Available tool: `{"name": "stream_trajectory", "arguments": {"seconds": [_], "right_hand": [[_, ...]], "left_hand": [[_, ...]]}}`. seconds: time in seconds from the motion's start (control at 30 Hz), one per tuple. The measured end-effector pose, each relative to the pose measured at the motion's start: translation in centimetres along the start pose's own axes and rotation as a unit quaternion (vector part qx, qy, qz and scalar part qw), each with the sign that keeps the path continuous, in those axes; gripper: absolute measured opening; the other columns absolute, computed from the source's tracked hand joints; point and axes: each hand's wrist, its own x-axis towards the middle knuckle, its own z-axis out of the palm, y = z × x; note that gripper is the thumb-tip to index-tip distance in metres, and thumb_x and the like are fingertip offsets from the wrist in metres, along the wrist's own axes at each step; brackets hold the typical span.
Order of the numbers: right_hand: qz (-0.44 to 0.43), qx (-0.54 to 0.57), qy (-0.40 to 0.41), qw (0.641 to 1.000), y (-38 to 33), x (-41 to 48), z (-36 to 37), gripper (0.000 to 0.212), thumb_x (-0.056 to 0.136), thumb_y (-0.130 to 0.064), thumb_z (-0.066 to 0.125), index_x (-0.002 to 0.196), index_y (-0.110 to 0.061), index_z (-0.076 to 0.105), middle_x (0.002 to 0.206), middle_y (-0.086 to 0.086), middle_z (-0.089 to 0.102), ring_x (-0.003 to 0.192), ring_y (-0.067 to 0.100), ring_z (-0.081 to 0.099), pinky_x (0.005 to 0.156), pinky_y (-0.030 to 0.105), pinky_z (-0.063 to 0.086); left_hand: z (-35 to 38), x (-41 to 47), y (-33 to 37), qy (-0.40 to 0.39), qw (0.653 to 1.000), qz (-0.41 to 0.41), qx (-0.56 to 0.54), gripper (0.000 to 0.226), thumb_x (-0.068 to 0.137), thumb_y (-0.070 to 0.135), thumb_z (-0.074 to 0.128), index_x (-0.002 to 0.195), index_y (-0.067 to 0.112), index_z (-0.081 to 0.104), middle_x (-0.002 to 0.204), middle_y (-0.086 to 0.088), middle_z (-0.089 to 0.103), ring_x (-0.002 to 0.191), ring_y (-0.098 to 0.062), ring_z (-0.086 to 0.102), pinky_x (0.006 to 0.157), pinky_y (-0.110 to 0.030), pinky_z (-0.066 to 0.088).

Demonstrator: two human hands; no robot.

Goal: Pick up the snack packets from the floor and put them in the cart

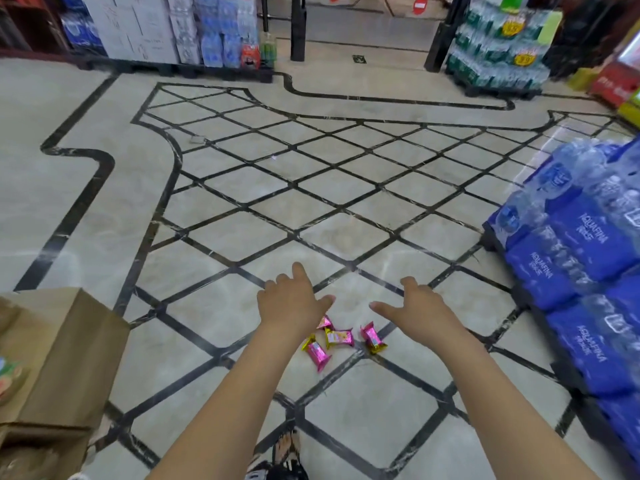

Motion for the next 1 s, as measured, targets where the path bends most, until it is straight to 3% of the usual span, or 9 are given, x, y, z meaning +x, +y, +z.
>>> {"name": "stream_trajectory", "arguments": {"seconds": [0.3,0.67,0.83,0.9,1.0], "right_hand": [[-0.056,-0.031,0.019,0.998,2.7,10.7,-6.7,0.087,0.086,-0.066,0.055,0.147,-0.009,0.029,0.147,0.015,0.041,0.135,0.032,0.039,0.106,0.044,0.041],[-0.111,-0.069,-0.053,0.990,10.5,19.3,-10.2,0.083,0.088,-0.062,0.056,0.145,-0.007,0.031,0.146,0.015,0.042,0.133,0.033,0.040,0.103,0.043,0.042],[-0.092,-0.092,-0.110,0.985,11.5,24.3,-8.8,0.084,0.087,-0.059,0.059,0.145,-0.005,0.032,0.145,0.014,0.045,0.129,0.032,0.046,0.092,0.036,0.044],[-0.082,-0.111,-0.117,0.984,11.7,26.5,-7.3,0.085,0.087,-0.058,0.059,0.147,-0.005,0.031,0.142,0.015,0.048,0.127,0.033,0.049,0.088,0.034,0.044],[-0.087,-0.116,-0.112,0.983,12.2,30.5,-3.3,0.087,0.086,-0.061,0.059,0.146,-0.005,0.030,0.138,0.015,0.051,0.124,0.033,0.050,0.095,0.039,0.048]], "left_hand": [[-2.9,7.7,8.8,0.043,0.999,-0.016,-0.027,0.081,0.091,0.062,0.049,0.148,0.011,0.023,0.140,-0.017,0.046,0.129,-0.038,0.042,0.098,-0.043,0.038],[0.0,12.9,20.8,0.058,0.997,-0.049,-0.033,0.075,0.090,0.058,0.053,0.143,0.010,0.030,0.136,-0.018,0.049,0.125,-0.038,0.045,0.097,-0.040,0.039],[3.3,17.6,19.9,0.022,0.996,-0.081,0.008,0.066,0.092,0.050,0.055,0.140,0.009,0.036,0.132,-0.013,0.055,0.121,-0.034,0.051,0.083,-0.035,0.038],[5.1,19.7,18.6,0.004,0.995,-0.097,0.037,0.067,0.093,0.047,0.054,0.143,0.009,0.033,0.133,-0.013,0.054,0.123,-0.034,0.050,0.087,-0.037,0.040],[8.9,23.1,16.7,0.010,0.993,-0.082,0.081,0.066,0.094,0.048,0.050,0.143,0.008,0.032,0.128,-0.014,0.055,0.118,-0.034,0.052,0.089,-0.038,0.041]]}}
